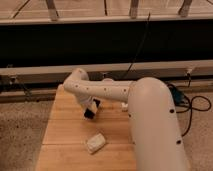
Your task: Place the eraser on the white sponge
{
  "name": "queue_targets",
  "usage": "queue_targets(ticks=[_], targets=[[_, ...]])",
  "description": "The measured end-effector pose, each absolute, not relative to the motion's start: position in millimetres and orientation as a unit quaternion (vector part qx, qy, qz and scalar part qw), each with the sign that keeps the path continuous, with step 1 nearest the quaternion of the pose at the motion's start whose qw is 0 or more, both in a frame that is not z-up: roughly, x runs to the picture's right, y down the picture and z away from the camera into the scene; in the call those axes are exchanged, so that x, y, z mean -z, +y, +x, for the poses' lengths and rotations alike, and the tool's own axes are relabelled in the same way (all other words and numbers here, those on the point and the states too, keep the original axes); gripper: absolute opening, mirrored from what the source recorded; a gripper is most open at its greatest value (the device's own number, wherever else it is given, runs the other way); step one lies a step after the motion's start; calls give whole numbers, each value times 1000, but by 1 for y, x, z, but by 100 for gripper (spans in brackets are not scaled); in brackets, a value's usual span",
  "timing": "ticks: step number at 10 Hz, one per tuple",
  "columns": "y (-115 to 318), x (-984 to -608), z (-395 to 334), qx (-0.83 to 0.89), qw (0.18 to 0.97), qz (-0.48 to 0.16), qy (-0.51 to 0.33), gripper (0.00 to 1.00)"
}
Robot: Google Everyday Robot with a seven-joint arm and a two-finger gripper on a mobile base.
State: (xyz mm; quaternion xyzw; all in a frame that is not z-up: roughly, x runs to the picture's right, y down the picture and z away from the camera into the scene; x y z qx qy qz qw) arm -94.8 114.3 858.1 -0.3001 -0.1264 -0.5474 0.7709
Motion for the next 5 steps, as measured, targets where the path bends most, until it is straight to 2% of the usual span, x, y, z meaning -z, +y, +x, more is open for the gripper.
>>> queue_targets(ticks=[5], targets=[[132,-844,-87,556,765,-295,-134,1]])
